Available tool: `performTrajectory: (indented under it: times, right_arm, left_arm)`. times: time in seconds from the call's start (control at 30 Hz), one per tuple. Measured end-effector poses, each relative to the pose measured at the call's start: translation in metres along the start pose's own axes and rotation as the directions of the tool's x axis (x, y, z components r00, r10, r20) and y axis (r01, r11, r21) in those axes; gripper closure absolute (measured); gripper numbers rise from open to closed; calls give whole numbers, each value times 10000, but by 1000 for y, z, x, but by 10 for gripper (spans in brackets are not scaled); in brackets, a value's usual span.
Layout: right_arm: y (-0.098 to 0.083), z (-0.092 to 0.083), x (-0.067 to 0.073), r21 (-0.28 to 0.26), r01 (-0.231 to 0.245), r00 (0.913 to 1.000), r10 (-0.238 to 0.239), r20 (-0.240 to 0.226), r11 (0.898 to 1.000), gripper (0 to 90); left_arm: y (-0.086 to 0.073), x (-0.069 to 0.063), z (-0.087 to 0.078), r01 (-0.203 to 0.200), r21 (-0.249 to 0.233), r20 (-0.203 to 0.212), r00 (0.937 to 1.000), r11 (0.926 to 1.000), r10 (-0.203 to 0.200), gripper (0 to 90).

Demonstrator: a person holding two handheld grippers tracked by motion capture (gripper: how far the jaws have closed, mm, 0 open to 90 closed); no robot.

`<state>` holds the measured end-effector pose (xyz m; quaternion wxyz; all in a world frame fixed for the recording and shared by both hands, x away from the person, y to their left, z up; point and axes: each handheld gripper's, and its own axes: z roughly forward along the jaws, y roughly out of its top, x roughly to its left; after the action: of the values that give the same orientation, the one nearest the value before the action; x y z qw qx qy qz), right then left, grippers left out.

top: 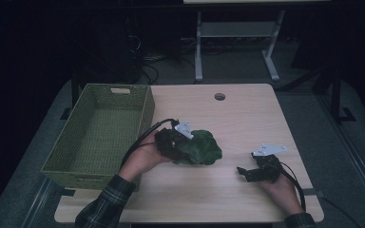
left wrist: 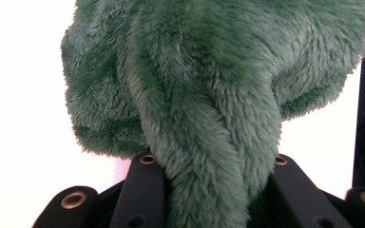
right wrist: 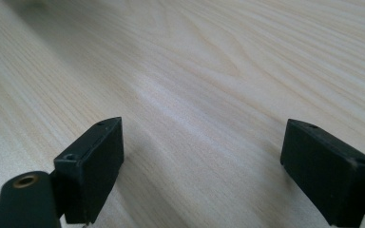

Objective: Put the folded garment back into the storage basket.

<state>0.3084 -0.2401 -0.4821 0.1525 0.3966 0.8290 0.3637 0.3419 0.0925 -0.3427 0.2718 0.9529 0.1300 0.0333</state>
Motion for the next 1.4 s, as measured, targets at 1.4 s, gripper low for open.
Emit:
performTrajectory:
  times: [1.4]
  right_arm:
    - [0,0,0,-11,6,10000,-6,5,10000,143]
  left_arm:
    - [-127,65,-151,3201,-622,-3584,8768,9453,-3205,717]
